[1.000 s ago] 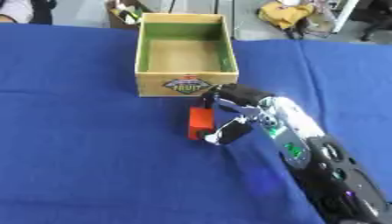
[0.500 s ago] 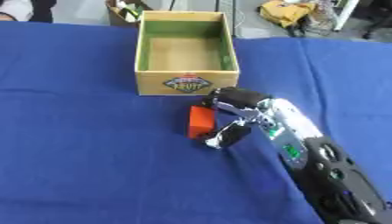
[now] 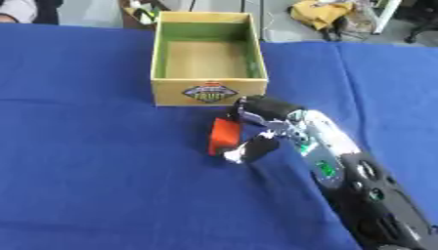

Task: Pick up objects on the table and place them in the box.

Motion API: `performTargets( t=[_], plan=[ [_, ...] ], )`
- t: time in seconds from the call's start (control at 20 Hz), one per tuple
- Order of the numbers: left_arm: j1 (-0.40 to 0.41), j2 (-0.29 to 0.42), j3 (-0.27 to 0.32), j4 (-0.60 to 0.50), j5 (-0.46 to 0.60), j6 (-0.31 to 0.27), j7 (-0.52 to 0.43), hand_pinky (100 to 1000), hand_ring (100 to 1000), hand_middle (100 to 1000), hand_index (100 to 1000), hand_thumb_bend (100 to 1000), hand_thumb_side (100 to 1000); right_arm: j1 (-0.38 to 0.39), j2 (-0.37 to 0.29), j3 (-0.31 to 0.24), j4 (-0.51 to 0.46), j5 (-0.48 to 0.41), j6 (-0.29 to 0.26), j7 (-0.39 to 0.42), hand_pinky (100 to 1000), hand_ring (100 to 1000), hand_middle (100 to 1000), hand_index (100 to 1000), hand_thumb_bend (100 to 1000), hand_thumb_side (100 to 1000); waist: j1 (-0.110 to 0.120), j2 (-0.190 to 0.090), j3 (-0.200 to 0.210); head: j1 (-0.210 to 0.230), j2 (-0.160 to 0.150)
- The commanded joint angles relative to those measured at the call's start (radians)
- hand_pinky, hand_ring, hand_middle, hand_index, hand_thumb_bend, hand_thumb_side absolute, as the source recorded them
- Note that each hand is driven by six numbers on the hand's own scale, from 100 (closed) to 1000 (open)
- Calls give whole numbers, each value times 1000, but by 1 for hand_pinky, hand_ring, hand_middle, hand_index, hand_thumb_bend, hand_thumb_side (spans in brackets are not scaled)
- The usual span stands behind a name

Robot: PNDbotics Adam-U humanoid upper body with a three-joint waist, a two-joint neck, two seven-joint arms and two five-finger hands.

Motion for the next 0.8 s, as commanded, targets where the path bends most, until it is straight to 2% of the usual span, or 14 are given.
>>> performTargets(
  t=[0.05,0.35,0.8],
  plan=[
    [-4,8,6,-19,-2,0,5,100,148,174,434,100,989,-14,-16,-5,-21,-12,5,-29,744,746,365,544,100,599,7,-15,-1,2,-11],
    [-1,7,7,-19,-5,-1,5,100,147,174,433,100,989,-14,-20,-9,-27,-38,11,-63,714,685,285,406,100,551,8,-16,-1,2,-12],
    [4,9,11,-19,-7,-4,9,100,147,173,433,100,985,-18,-74,-30,-148,-147,12,-121,696,626,228,319,100,556,10,-20,-6,2,-15]
  ],
)
